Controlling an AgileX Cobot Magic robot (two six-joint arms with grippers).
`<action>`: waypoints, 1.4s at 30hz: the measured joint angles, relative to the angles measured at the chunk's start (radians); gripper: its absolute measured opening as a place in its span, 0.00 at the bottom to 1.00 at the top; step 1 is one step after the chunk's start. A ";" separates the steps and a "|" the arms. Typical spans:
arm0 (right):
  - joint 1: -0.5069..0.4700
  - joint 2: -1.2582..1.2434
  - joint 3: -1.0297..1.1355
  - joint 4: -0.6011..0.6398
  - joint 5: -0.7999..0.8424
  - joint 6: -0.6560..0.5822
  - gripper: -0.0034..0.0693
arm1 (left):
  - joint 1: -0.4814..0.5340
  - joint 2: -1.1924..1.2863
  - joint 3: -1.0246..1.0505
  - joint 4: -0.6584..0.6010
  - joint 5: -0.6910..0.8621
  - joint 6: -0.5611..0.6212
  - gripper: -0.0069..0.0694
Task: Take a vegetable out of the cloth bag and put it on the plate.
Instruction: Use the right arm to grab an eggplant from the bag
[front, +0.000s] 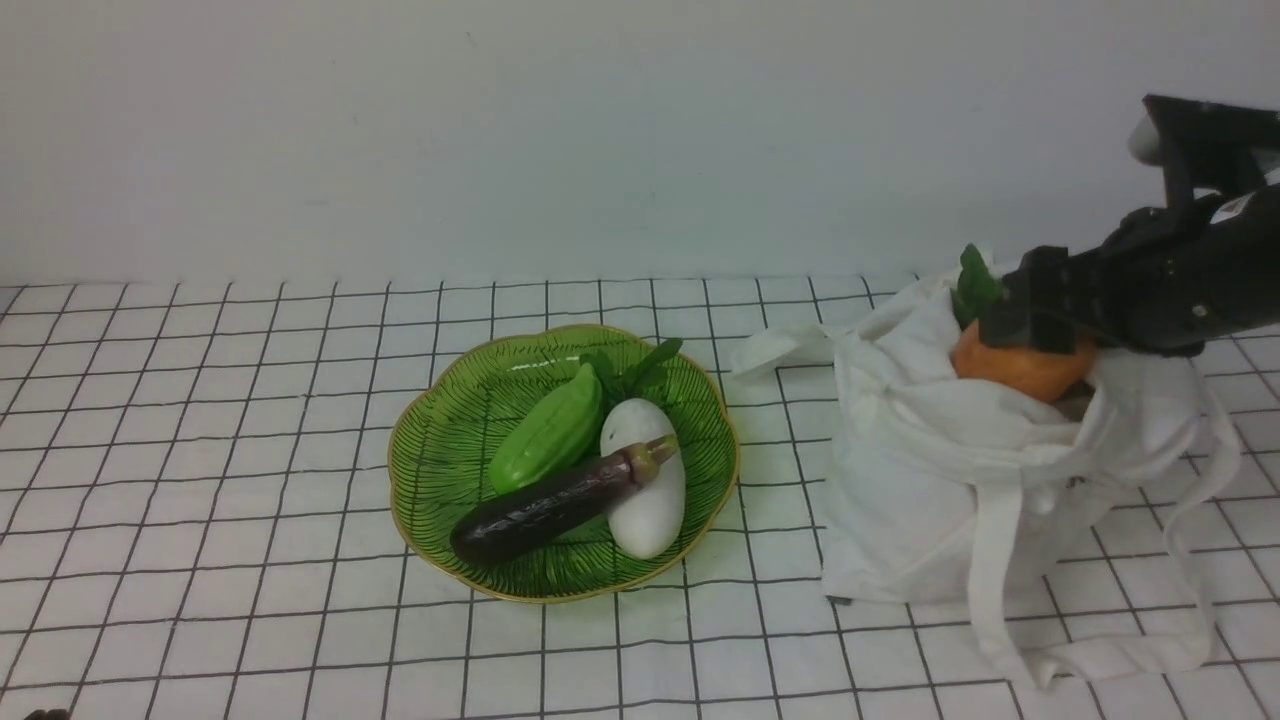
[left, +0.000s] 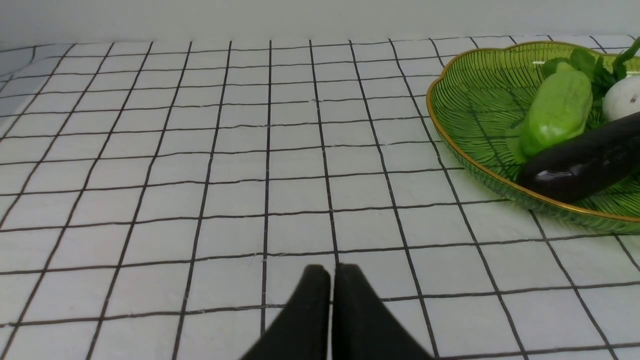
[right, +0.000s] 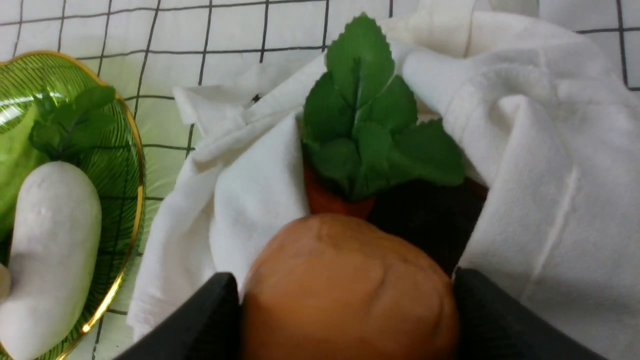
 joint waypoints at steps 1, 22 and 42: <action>0.000 0.001 -0.001 0.008 -0.002 -0.018 0.71 | 0.000 0.000 0.000 0.000 0.000 -0.005 0.08; 0.000 -0.045 -0.001 0.037 0.037 -0.083 0.88 | 0.000 0.000 0.000 0.000 0.000 0.000 0.08; 0.040 0.057 -0.001 -0.158 -0.039 -0.128 0.86 | 0.000 0.000 0.000 0.000 0.000 0.000 0.08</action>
